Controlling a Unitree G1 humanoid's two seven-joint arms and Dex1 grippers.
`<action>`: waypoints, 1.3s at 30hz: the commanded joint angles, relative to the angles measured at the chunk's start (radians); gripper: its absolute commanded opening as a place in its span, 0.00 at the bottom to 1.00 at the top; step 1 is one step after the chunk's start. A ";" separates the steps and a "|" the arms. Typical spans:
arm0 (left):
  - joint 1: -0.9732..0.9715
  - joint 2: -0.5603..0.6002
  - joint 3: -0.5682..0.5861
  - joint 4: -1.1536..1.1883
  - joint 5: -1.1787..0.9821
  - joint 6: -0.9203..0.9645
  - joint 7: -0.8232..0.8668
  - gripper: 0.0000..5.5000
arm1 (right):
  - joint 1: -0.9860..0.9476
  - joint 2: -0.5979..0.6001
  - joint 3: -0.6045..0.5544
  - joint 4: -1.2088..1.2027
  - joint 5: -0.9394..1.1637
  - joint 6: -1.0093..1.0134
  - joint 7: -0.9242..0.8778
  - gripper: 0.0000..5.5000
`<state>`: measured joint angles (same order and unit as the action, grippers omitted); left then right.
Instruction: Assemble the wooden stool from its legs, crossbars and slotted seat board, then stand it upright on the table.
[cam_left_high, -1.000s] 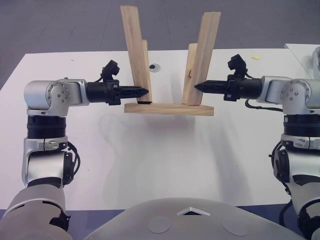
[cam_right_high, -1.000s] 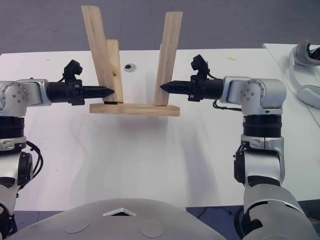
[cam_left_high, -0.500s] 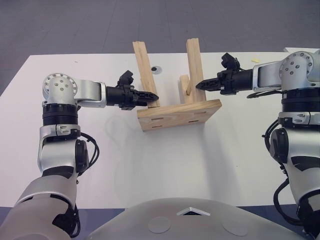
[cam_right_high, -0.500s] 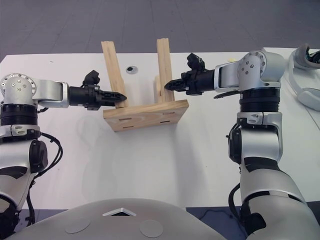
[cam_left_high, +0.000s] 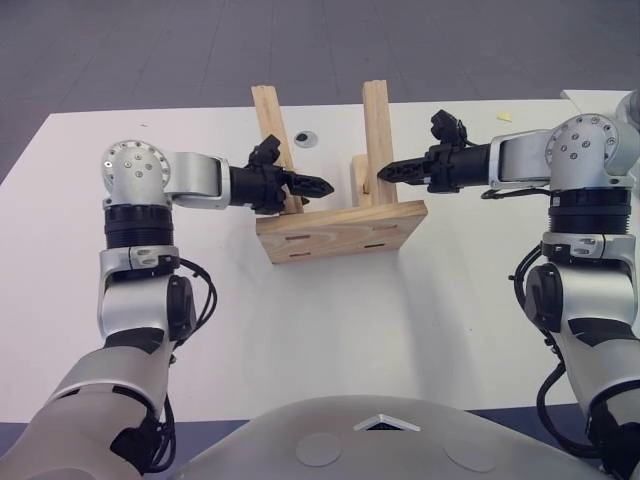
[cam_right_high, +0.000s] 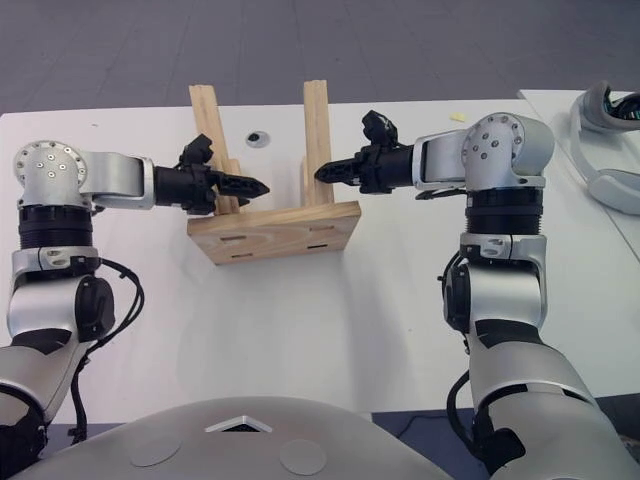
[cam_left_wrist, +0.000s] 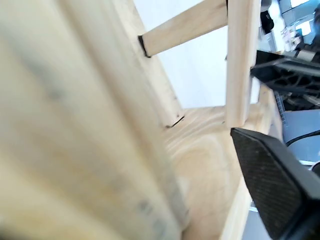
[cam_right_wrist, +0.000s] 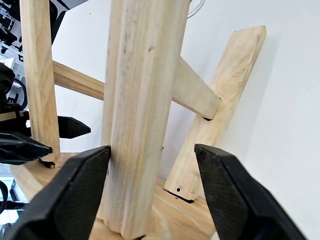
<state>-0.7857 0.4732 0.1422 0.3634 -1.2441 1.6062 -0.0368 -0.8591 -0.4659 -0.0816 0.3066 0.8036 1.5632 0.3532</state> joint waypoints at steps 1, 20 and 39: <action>0.009 0.134 -0.063 -0.071 0.068 0.008 -0.097 0.79 | 0.073 -0.029 0.041 0.004 -0.029 0.051 -0.024 0.56; 0.302 0.449 -0.170 -0.153 0.408 -0.439 -0.958 0.79 | 0.143 -0.362 0.098 -0.017 -0.035 -0.232 0.581 0.73; 0.479 0.277 -0.254 -0.167 0.837 -1.417 -1.302 0.79 | 0.342 -0.502 0.364 0.003 -0.501 -1.019 1.082 0.73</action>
<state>-0.2884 0.7558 -0.1057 0.1898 -0.4265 0.2034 -1.3268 -0.5141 -0.9956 0.3099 0.3017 0.3124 0.5488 1.4640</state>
